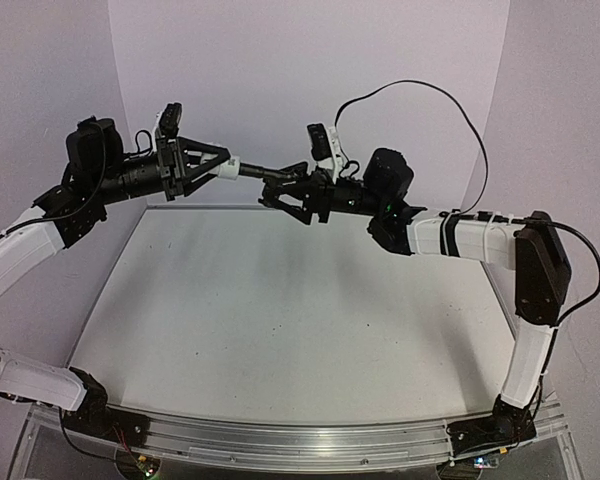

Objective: Install the water faucets

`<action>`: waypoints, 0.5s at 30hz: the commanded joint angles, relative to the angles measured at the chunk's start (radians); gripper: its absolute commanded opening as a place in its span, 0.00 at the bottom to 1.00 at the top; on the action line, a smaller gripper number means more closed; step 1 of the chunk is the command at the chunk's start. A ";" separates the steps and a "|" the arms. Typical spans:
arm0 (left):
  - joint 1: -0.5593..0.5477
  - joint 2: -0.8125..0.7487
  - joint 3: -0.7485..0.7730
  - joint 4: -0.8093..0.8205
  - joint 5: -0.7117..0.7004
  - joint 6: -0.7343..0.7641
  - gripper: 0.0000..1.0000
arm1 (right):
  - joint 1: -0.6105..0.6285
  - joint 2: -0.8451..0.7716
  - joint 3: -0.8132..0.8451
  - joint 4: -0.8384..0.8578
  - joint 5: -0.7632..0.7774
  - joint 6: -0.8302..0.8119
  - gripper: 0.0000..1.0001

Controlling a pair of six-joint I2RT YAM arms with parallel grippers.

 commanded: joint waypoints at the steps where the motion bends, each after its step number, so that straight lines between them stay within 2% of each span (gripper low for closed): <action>1: 0.006 -0.003 0.026 0.116 0.043 0.000 0.00 | 0.012 0.026 0.062 0.084 -0.034 0.055 0.74; 7: 0.006 0.006 0.024 0.122 0.064 0.011 0.00 | 0.023 0.055 0.088 0.127 -0.056 0.122 0.58; 15: 0.006 0.025 0.023 0.125 0.109 0.100 0.00 | 0.025 0.080 0.109 0.228 -0.093 0.327 0.10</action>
